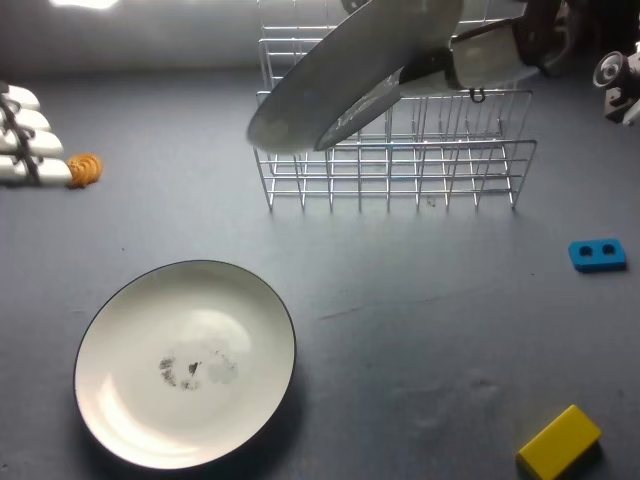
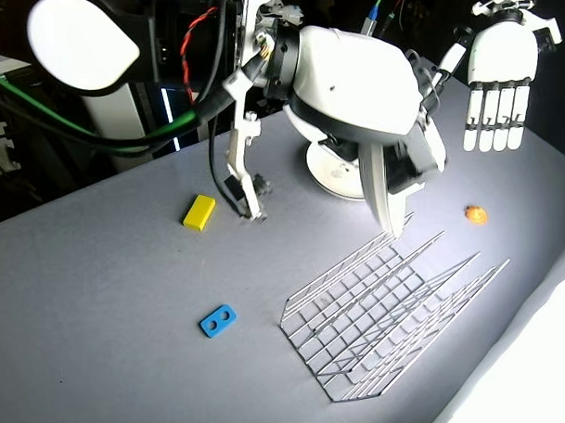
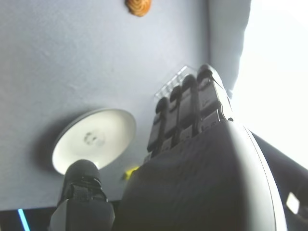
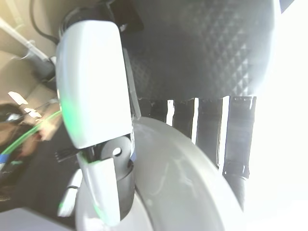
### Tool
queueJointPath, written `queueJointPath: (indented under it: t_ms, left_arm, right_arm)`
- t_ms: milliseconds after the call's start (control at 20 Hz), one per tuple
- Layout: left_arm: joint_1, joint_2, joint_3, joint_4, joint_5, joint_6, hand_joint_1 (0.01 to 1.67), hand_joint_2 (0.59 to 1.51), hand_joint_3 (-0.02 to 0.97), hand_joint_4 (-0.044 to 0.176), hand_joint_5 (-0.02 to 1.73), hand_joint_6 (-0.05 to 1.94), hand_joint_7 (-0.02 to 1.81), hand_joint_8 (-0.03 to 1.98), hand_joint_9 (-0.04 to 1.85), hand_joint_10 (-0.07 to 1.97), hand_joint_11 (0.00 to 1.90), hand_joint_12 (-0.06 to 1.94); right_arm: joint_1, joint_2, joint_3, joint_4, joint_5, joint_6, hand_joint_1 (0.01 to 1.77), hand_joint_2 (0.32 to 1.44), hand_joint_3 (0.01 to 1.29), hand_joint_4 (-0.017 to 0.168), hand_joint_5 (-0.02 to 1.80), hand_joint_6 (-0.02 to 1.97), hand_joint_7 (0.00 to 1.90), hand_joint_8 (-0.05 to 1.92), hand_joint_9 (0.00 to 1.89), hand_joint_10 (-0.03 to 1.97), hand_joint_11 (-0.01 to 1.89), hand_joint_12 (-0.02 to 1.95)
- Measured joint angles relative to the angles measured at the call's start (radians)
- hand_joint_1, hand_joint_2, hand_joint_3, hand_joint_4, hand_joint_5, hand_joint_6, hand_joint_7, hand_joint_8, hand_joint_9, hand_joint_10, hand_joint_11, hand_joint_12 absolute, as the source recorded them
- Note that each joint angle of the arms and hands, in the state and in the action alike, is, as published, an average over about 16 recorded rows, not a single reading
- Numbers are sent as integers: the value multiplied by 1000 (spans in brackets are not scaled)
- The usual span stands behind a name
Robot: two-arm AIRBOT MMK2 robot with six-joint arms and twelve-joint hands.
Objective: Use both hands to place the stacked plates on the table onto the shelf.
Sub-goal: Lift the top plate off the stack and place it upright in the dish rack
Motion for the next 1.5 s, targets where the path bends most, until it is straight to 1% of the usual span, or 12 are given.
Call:
queueJointPath:
  t_ms: [200,400,500,600,800,1050,1250,1500]
  left_arm:
    - [17,-2,-18,33,-113,4,16,1116,11,2,38,3,23,-1,19,9,17,-9]
    - [39,-6,-55,74,-210,11,16,1117,11,2,47,3,28,-2,18,9,19,-2]
    - [53,-10,-77,88,-239,14,16,1117,11,1,51,3,30,-2,18,9,19,1]
    - [67,-14,-100,95,-244,17,16,1118,11,1,55,3,31,-2,18,9,19,4]
    - [104,-27,-141,105,-212,22,16,1120,11,1,56,3,30,-2,18,8,19,10]
    - [154,-52,-168,106,-133,25,17,1122,11,1,52,3,30,-2,17,8,19,14]
    - [189,-72,-173,71,-39,25,17,1124,11,1,45,3,26,-2,17,8,20,14]
    - [233,-91,-167,11,73,25,17,1125,11,2,39,4,20,-3,8,-1,20,14]
  right_arm:
    - [30,4,43,11,-46,59,1173,1058,12,5,838,1166,954,1087,962,811,683,1423]
    - [39,7,75,41,-73,71,1178,1058,12,4,833,1175,955,1090,956,832,686,1437]
    - [38,8,91,62,-82,70,1179,1058,12,4,829,1178,954,1087,954,846,684,1442]
    - [33,9,106,89,-89,67,1179,1058,12,4,824,1183,952,1086,948,855,682,1449]
    - [18,10,134,167,-98,56,1179,1058,12,0,816,1183,956,1079,947,867,687,1452]
    - [-4,1,168,274,-92,40,1180,1059,12,-5,810,1166,966,1059,964,861,704,1445]
    - [-16,-22,198,346,-96,27,1180,1059,13,-7,801,1156,971,1053,972,867,714,1451]
    - [-20,-67,239,407,-110,18,1182,1061,13,-6,781,1176,971,1059,972,898,725,1459]
